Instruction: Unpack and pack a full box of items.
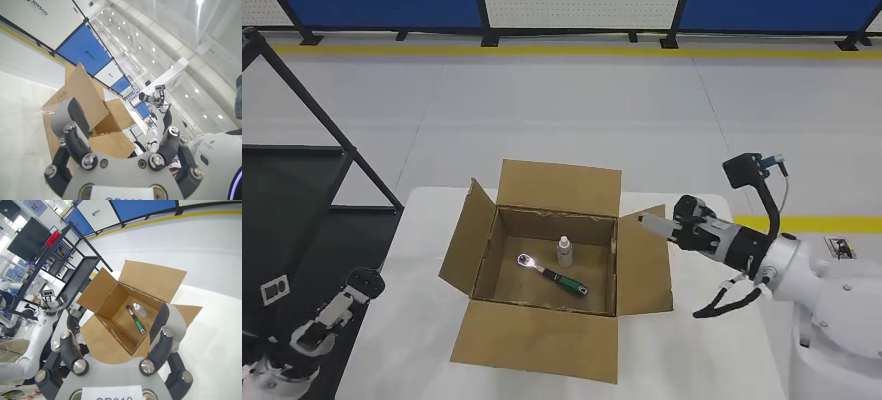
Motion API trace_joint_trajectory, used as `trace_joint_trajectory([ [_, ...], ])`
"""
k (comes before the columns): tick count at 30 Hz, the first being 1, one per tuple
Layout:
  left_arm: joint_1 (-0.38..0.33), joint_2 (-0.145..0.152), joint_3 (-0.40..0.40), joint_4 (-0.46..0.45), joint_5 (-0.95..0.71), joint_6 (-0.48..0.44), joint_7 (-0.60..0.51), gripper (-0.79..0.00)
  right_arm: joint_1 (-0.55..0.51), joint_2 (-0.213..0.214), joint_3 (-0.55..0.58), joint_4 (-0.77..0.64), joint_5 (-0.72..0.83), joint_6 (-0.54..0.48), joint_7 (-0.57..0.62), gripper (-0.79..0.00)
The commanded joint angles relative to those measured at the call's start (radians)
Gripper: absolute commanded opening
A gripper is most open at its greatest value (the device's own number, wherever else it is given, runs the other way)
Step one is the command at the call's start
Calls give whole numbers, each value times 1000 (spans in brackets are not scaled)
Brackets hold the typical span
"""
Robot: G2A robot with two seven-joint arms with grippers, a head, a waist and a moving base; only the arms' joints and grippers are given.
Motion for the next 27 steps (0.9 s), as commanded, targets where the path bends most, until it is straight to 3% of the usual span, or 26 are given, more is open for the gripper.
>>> trace_joint_trajectory([
  [1,-21,6,19,-5,43,8,-21,0,-28,8,47,-6,3,38,23,0],
  [14,-24,8,25,-7,70,24,-29,0,-41,10,31,-17,3,26,12,0],
  [16,-29,9,40,-18,74,58,-12,0,-37,15,11,4,-10,31,18,0],
  [20,-86,17,82,-20,153,118,9,0,-8,25,13,108,20,78,51,0],
  [27,-204,36,174,16,238,217,-78,0,-14,46,40,256,22,95,64,0],
])
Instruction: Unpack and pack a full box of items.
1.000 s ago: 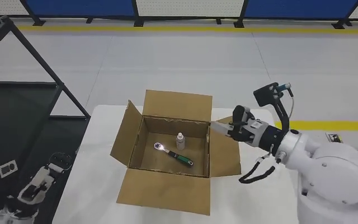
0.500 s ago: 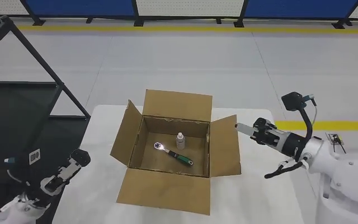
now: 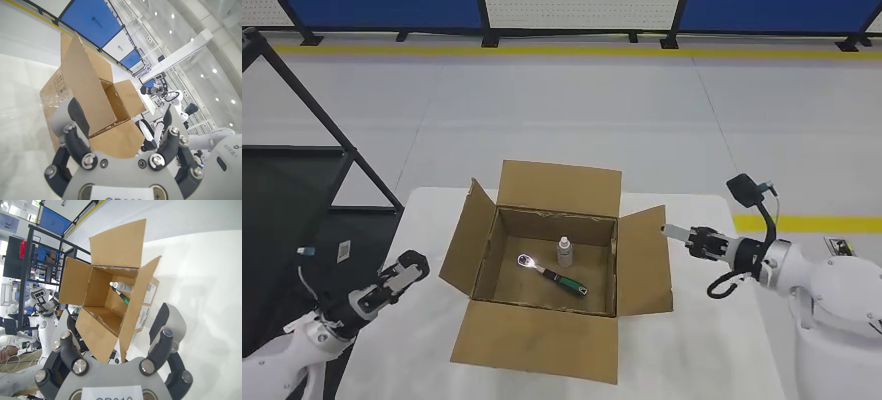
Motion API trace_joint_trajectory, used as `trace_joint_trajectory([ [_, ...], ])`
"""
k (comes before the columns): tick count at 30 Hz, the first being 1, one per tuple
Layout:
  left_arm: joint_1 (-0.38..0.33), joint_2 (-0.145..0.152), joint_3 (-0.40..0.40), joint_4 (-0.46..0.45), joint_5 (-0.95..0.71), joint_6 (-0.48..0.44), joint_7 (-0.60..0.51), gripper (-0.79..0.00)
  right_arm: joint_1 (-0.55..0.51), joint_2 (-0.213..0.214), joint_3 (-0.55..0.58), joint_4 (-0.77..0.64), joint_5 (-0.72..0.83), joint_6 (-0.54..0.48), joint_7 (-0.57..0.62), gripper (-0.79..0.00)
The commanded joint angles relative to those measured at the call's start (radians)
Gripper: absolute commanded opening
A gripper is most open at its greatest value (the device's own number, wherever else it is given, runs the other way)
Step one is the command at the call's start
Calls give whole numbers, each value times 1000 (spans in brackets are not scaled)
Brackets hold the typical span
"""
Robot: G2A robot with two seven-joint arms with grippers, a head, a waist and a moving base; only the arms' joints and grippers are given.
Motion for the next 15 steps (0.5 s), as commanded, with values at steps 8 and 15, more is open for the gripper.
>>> trace_joint_trajectory([
  [8,-48,20,71,0,30,-7,-107,0,-3,17,-61,53,97,-43,56,0],
  [15,-60,29,131,-26,24,2,-128,0,35,23,-156,52,172,-58,63,0],
])
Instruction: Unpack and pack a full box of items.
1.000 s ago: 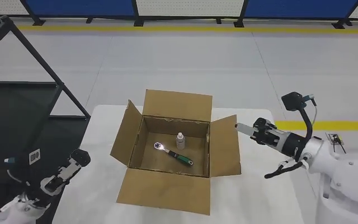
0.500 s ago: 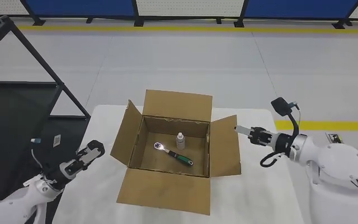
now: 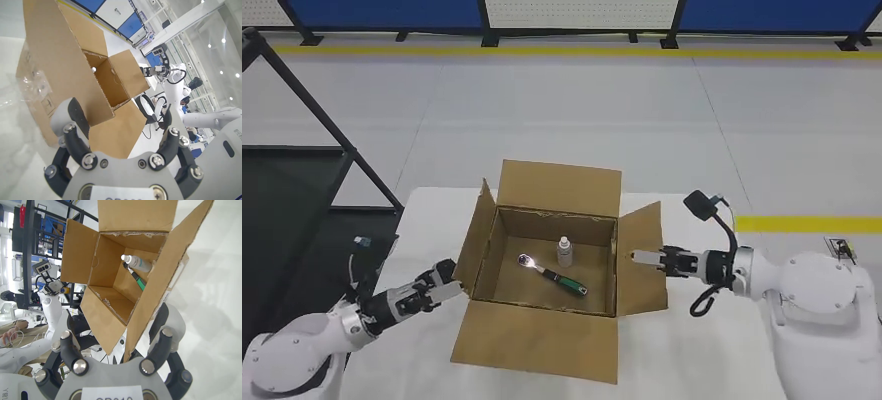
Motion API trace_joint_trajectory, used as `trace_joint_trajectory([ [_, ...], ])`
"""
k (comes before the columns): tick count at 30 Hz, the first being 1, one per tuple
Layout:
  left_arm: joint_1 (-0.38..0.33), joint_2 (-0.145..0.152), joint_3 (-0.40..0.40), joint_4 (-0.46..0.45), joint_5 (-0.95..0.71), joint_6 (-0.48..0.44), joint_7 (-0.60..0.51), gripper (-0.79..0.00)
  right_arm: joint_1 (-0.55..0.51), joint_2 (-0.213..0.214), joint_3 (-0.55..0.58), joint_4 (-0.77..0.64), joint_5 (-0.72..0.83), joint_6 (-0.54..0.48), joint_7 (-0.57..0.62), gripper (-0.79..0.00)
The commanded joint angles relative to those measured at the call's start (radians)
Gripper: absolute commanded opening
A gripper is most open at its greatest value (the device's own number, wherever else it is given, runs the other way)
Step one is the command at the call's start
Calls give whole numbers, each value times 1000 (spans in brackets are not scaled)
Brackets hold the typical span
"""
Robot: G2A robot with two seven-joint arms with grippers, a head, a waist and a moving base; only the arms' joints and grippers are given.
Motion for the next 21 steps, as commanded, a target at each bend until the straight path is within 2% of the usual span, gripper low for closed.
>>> trace_joint_trajectory([
  [1,-6,2,21,-10,-15,3,-4,0,13,1,-27,-3,29,0,-3,0],
  [6,-37,7,76,-21,-37,33,-24,0,54,1,-97,11,56,17,-56,0],
  [10,-103,6,156,25,-61,83,-31,0,89,-1,-129,66,131,31,-66,0],
  [21,-103,6,156,25,-61,83,-31,0,89,-1,-129,66,131,31,-66,0],
])
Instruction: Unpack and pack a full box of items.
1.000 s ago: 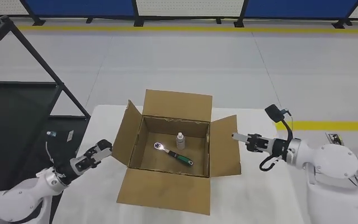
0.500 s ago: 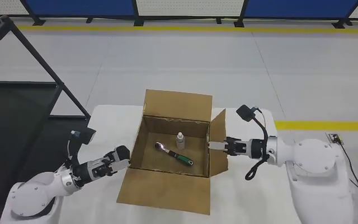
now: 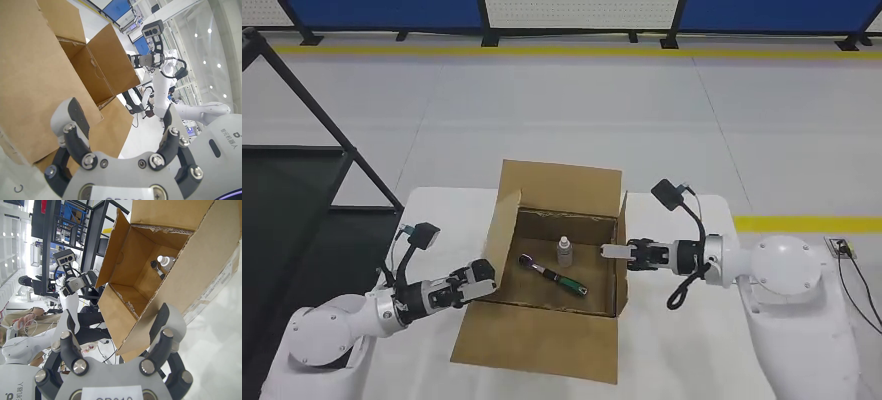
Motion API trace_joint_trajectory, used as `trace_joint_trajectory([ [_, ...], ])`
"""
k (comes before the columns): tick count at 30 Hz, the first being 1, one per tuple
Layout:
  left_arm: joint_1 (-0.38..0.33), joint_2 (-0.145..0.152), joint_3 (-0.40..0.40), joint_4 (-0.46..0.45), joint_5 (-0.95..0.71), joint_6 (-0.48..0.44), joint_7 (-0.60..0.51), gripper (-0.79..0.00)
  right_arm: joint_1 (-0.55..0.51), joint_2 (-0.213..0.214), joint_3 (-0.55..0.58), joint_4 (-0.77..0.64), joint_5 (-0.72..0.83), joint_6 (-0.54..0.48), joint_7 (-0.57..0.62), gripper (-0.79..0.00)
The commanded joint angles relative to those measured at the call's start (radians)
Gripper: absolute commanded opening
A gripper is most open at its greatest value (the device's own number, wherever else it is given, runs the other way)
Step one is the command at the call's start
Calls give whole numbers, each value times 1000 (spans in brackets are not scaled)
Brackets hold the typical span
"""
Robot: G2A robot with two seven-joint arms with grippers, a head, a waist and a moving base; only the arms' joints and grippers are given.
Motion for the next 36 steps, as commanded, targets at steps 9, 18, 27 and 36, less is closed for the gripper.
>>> trace_joint_trajectory([
  [9,-13,-1,60,-14,66,54,66,0,64,-16,-157,111,26,-20,-91,0],
  [18,-78,-4,159,44,128,98,123,0,175,-31,-273,308,60,-48,-123,0],
  [27,-112,-3,213,107,140,102,141,0,201,-31,-345,373,8,-75,-135,0],
  [36,-142,-1,249,154,157,133,157,0,196,-24,-374,355,-34,-101,-150,0],
])
